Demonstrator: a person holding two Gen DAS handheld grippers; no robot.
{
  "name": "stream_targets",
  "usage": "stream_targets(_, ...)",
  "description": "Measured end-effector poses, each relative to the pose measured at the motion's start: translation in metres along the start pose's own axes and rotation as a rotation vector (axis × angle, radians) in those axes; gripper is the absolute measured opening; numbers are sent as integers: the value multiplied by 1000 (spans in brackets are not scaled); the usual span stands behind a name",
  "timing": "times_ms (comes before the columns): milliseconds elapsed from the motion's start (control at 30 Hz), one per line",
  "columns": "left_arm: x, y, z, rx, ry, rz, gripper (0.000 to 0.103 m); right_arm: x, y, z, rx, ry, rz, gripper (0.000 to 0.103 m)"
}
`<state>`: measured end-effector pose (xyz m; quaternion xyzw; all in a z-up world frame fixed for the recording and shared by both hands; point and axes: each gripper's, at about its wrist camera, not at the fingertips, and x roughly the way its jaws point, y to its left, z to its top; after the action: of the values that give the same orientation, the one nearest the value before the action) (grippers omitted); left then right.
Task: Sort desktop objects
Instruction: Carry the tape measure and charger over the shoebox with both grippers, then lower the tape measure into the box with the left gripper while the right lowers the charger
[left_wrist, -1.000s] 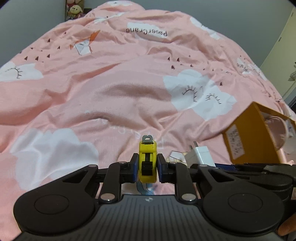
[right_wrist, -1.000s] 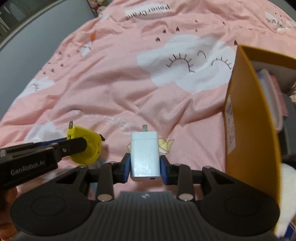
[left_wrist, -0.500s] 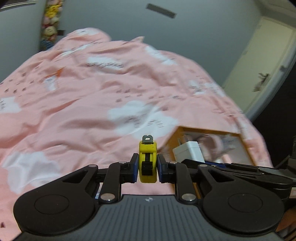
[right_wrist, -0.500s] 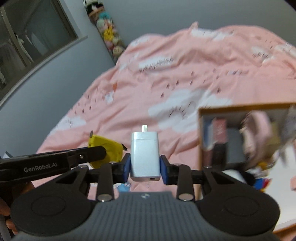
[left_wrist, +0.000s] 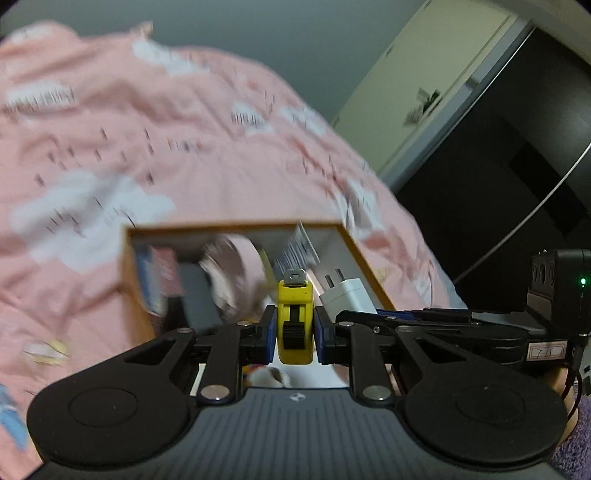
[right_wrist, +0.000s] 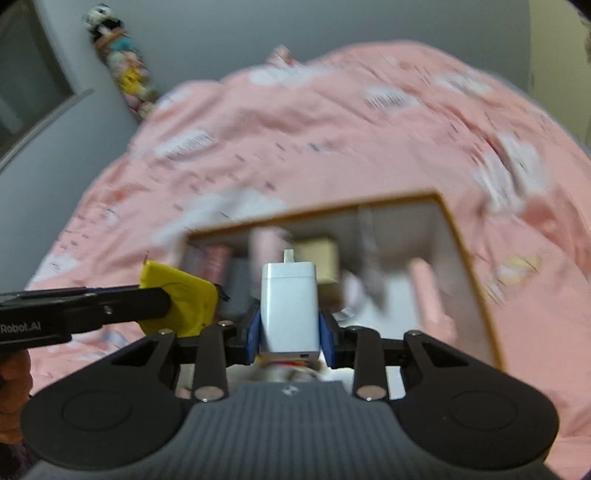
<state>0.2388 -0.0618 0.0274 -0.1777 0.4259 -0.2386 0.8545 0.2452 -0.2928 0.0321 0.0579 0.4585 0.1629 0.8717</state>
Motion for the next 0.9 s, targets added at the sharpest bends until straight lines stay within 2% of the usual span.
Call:
stream_targets(133, 52, -3, 0, -49, 98, -17, 23, 29, -33, 2, 37, 91, 0, 35)
stream_targets(300, 101, -1, -2, -104, 171, 46, 23, 55, -48, 8, 36, 130, -18, 35)
stream_targets(400, 119, 3, -3, -124, 197, 49, 23, 60, -51, 11, 27, 128, -21, 35)
stream_targets(500, 133, -2, -8, -99, 211, 105, 23, 64, -56, 11, 30, 135, -25, 35)
stream_targets(633, 150, -4, -13, -102, 230, 130, 23, 67, -63, 10, 31, 135, -37, 34)
stream_targets(900, 163, -1, -17, -137, 256, 161, 23, 68, -63, 8, 21, 130, -45, 34)
